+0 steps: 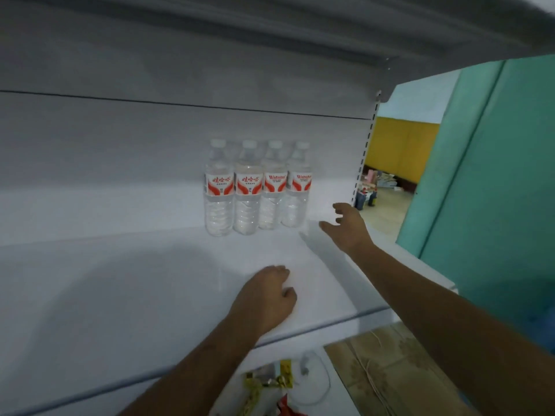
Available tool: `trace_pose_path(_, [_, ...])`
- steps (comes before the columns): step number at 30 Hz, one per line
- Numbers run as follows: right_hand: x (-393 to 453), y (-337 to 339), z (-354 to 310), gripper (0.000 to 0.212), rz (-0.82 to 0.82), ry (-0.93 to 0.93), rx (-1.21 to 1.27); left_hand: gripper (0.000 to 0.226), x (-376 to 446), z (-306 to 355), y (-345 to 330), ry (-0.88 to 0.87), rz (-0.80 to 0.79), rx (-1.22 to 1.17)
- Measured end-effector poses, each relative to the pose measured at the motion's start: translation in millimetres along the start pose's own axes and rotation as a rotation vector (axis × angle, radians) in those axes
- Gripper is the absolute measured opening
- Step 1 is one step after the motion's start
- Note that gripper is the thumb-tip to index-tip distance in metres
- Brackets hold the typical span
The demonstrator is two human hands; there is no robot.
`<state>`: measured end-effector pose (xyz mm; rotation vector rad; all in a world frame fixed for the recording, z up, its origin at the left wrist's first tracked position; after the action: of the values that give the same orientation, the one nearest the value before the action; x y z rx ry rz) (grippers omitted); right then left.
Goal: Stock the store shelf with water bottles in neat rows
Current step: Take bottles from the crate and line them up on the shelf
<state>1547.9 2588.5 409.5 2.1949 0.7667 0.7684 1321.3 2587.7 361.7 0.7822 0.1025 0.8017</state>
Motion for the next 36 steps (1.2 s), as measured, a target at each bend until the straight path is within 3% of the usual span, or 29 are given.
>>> trace_pose_path(3, [-68,52,34,0.050,0.041,0.009,-0.003,0.048,-20,31,-7,0.012,0.063,-0.141])
trace_pose_path(5, [-116,91,63,0.040,0.100,-0.020,0.031,0.046,-43,79,-28,-0.145,0.049,-0.236])
trace_pose_path(9, [-216,159,142,0.028,0.329,-0.188,0.093,0.044,-101,168,-96,-0.393,-0.106,-0.380])
trace_pose_path(13, [-322,166,235,0.030,0.314,-0.518,0.082,0.044,-135,184,-185,-0.348,-0.333,-0.468])
trace_pose_path(16, [-392,146,289,0.033,0.160,-0.692,-0.027,0.044,-156,160,-262,-0.194,-0.538,-0.454])
trace_pose_path(20, [-449,106,341,0.033,-0.123,-0.753,-0.178,0.043,-169,110,-350,-0.008,-0.712,-0.388])
trace_pose_path(25, [-472,40,422,0.037,-0.399,-0.757,-0.263,0.038,-179,38,-446,0.244,-0.789,-0.343])
trace_pose_path(31, [-449,-48,532,0.037,-0.539,-0.678,-0.310,0.038,-214,-45,-571,0.446,-0.904,-0.287])
trace_pose_path(36, [-471,-156,633,0.053,-1.101,-0.460,-0.654,0.033,-258,-92,-662,0.651,-0.980,-0.367])
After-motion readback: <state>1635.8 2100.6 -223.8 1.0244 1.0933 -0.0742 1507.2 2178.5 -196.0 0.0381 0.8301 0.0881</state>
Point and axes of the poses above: each hand's wrist, its own x-axis towards the middle knuckle, its own y-axis out of the back of the hand, z = x × y, the point moved 6 cm from there along x, towards the middle knuckle, and after that the axes turned 12 degrees about -x, right-handed, at the moved point
